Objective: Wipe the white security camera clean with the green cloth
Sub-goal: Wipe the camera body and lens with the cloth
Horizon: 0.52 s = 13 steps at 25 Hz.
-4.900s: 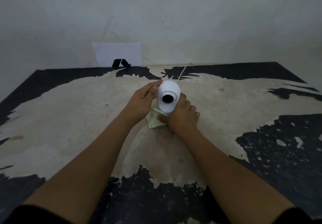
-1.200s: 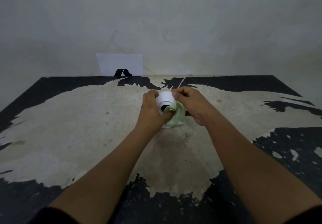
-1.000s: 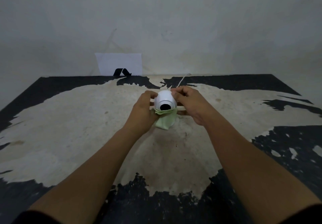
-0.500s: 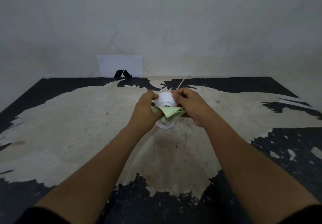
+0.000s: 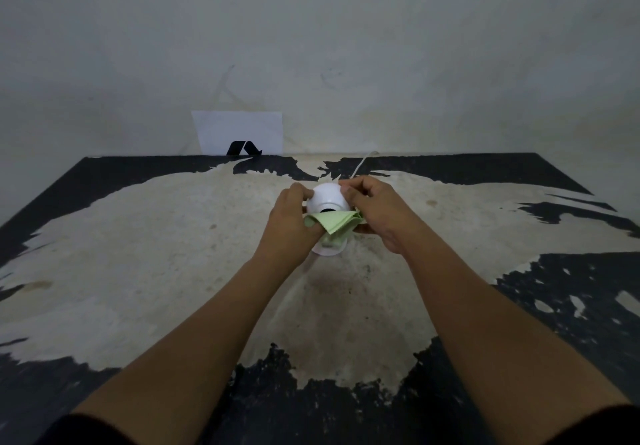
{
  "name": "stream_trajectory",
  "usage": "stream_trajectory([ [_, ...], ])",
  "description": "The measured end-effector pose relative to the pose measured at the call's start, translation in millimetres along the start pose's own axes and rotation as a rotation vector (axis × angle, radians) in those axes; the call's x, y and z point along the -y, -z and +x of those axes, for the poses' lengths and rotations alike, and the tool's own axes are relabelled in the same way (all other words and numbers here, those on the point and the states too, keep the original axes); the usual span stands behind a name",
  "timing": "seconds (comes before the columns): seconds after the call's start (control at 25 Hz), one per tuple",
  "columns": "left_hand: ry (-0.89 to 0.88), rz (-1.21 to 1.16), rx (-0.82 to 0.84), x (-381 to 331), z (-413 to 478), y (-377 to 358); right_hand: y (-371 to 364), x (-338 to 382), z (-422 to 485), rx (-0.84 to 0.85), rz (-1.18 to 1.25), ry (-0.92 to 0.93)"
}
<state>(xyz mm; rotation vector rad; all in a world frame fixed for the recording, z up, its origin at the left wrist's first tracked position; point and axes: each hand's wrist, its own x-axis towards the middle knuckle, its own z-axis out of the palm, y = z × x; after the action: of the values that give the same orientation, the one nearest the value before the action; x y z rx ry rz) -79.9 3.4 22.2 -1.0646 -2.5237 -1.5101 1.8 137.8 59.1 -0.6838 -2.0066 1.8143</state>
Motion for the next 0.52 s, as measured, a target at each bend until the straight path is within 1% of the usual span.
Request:
stream_trajectory([
  [0.12,0.007,-0.001,-0.058,-7,3,-5,0,-2,0,0.014,0.014,0.012],
  [0.2,0.018,-0.067,-0.075,-6,4,-3,0,-4,1,0.015,0.021,0.02],
  [0.28,0.016,-0.131,-0.048,0,1,5,0,-5,2,0.017,0.025,0.021],
  [0.4,-0.002,-0.093,0.016,8,-3,14,1,-6,2,0.02,0.02,0.014],
  [0.52,0.006,-0.096,0.041,7,-6,14,2,-4,1,0.026,0.02,0.012],
])
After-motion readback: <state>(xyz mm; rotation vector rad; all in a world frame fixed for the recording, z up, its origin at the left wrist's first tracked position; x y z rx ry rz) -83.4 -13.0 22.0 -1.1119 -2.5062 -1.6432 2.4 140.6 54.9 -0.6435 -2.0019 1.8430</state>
